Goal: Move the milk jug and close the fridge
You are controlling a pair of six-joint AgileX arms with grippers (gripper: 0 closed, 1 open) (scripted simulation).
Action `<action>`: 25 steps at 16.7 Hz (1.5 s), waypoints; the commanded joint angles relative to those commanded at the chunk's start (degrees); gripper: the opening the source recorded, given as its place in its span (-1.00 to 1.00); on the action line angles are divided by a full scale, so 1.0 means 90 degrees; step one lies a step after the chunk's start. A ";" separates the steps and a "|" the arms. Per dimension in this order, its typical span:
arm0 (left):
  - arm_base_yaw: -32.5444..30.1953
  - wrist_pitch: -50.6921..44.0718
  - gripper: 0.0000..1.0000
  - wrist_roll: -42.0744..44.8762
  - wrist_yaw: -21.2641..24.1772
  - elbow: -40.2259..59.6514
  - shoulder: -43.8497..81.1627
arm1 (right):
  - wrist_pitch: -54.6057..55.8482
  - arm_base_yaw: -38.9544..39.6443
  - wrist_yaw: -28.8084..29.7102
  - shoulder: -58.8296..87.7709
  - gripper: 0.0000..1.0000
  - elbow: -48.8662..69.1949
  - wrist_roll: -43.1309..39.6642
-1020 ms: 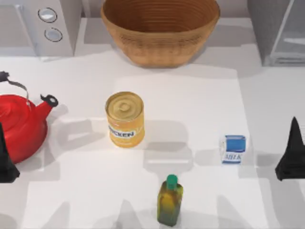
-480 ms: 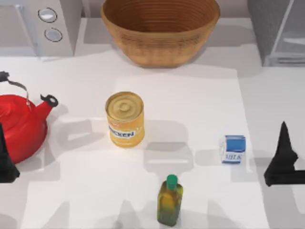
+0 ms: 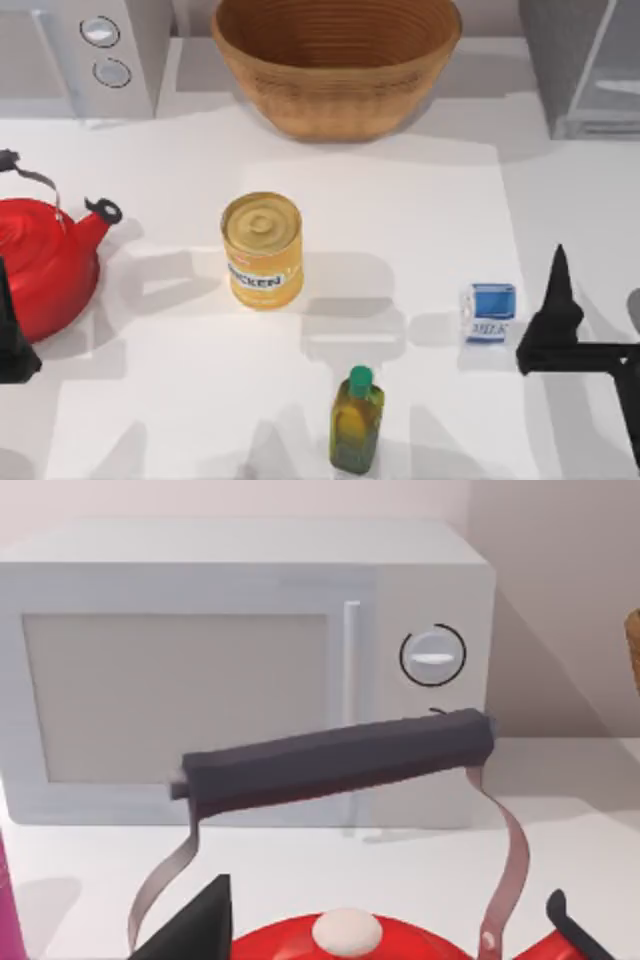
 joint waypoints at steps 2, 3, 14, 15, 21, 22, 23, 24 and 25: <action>0.0000 0.0000 1.00 0.0000 0.0000 0.0000 0.0000 | 0.0736 0.0109 0.0111 0.1106 1.00 0.0160 0.0117; 0.0000 0.0000 1.00 0.0000 0.0000 0.0000 0.0000 | 0.1126 0.0158 0.0164 0.1711 1.00 0.0247 0.0181; 0.0000 0.0000 1.00 0.0000 0.0000 0.0000 0.0000 | 0.4660 0.0357 0.0466 0.7017 1.00 0.1119 0.0826; 0.0000 0.0000 1.00 0.0000 0.0000 0.0000 0.0000 | 0.4781 0.0354 0.0469 0.7166 1.00 0.1150 0.0849; 0.0000 0.0000 1.00 0.0000 0.0000 0.0000 0.0000 | 0.4852 0.0337 0.0467 0.7254 1.00 0.1148 0.0859; 0.0000 0.0000 1.00 0.0000 0.0000 0.0000 0.0000 | 0.4855 0.0316 0.0444 0.7256 1.00 0.1168 0.0851; 0.0000 0.0000 1.00 0.0000 0.0000 0.0000 0.0000 | 0.4855 0.0241 0.0364 0.7270 1.00 0.1229 0.0821; 0.0000 0.0000 1.00 0.0000 0.0000 0.0000 0.0000 | 0.4842 0.0127 0.0251 0.7295 1.00 0.1306 0.0776; 0.0000 0.0000 1.00 0.0000 0.0000 0.0000 0.0000 | 0.4827 -0.0010 0.0119 0.7328 1.00 0.1397 0.0726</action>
